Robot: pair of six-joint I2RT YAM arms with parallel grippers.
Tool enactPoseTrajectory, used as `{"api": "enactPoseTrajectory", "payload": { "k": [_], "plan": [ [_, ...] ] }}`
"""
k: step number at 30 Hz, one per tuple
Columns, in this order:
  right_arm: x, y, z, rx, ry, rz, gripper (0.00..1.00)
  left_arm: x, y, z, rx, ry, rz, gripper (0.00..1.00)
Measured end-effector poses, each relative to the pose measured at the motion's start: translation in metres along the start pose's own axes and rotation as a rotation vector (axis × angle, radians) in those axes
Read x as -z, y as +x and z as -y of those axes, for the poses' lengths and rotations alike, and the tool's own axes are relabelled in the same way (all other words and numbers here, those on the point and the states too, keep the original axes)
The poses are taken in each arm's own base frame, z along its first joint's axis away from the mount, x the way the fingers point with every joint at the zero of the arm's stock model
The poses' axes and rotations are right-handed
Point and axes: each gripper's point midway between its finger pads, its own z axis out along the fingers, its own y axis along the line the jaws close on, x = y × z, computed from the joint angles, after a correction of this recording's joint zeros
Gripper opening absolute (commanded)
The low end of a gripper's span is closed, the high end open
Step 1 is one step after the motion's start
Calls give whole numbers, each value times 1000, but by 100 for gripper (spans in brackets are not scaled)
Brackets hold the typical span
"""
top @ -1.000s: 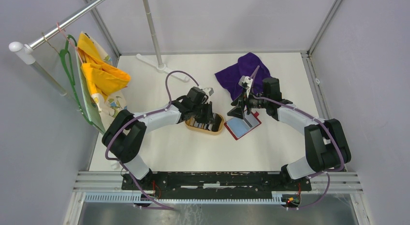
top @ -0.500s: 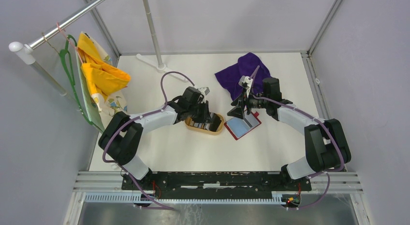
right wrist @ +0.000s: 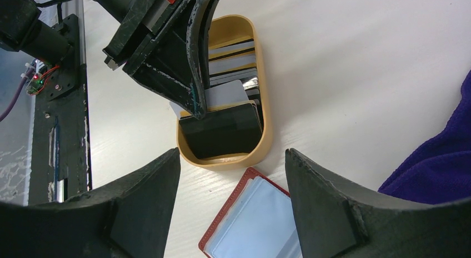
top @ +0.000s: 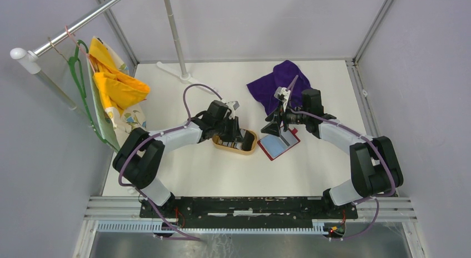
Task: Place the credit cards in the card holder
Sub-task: Pick up the credit card from the storage box.
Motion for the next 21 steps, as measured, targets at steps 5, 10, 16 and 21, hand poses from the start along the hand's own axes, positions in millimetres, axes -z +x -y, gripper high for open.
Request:
{"api": "enactPoseTrajectory", "payload": {
  "k": [5, 10, 16, 21],
  "plan": [
    [0, 0, 0, 0, 0, 0, 75, 0, 1, -4, 9, -4, -2, 22],
    [0, 0, 0, -2, 0, 0, 75, 1, 2, -8, 17, -10, -3, 23],
    [0, 0, 0, -2, 0, 0, 75, 1, 2, -11, 25, -9, -1, 22],
    [0, 0, 0, -2, 0, 0, 75, 4, 1, -14, 33, 1, 5, 22]
  ]
}}
